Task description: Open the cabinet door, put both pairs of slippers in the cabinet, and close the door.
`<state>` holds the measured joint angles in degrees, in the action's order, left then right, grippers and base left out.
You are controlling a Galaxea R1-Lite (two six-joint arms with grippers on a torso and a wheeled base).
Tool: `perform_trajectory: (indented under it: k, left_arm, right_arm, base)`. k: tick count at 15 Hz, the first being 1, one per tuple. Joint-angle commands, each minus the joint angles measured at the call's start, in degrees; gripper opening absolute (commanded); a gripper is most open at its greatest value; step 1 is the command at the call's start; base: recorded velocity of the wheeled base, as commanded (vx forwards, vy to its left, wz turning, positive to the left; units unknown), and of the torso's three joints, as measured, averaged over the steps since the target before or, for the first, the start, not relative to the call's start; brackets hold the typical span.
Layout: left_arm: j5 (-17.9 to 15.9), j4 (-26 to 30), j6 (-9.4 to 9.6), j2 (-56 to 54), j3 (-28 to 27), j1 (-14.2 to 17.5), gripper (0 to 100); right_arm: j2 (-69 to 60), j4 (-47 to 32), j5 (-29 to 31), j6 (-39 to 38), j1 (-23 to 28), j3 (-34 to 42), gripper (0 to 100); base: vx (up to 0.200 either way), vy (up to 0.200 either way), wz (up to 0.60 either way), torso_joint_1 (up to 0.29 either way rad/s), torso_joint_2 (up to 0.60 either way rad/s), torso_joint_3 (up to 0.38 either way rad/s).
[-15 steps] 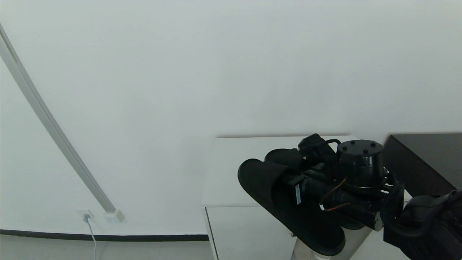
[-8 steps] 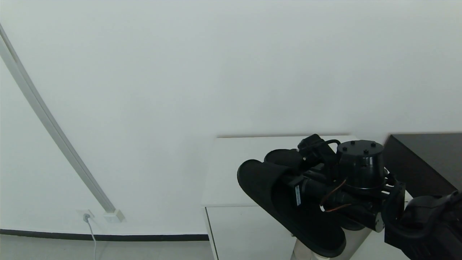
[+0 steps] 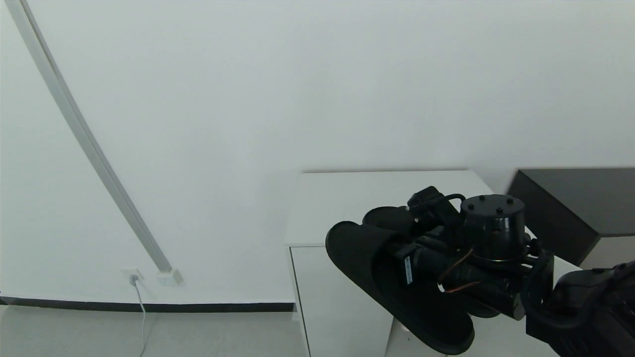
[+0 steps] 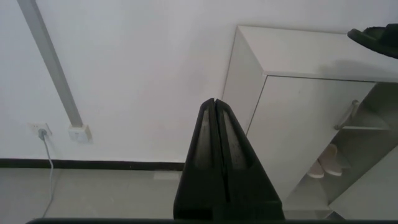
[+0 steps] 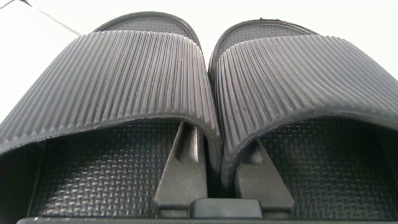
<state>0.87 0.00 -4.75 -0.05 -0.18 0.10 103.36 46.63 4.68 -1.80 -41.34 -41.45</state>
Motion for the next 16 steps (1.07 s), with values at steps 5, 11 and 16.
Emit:
perform_trajectory:
  k: [5,11,16]
  left_arm:
    - [0.1,0.0,-0.08,0.0,0.0,0.0,0]
    - [0.1,0.0,-0.08,0.0,0.0,0.0,0]
    - [0.1,0.0,-0.08,0.0,0.0,0.0,0]
  right_arm:
    - [0.5,0.1,0.3,0.0,-0.5,1.0,0]
    - [1.4,5.2,-0.3,1.4,-1.4,3.6,0]
    - [3.4,6.5,-0.1,1.4,-0.1,3.6,0]
  base:
    - [-0.08,0.0,0.0,0.001,0.0,0.002]
    - [0.0,0.0,0.0,0.0,0.0,0.0]
    - [0.0,0.0,0.0,0.0,0.0,0.0]
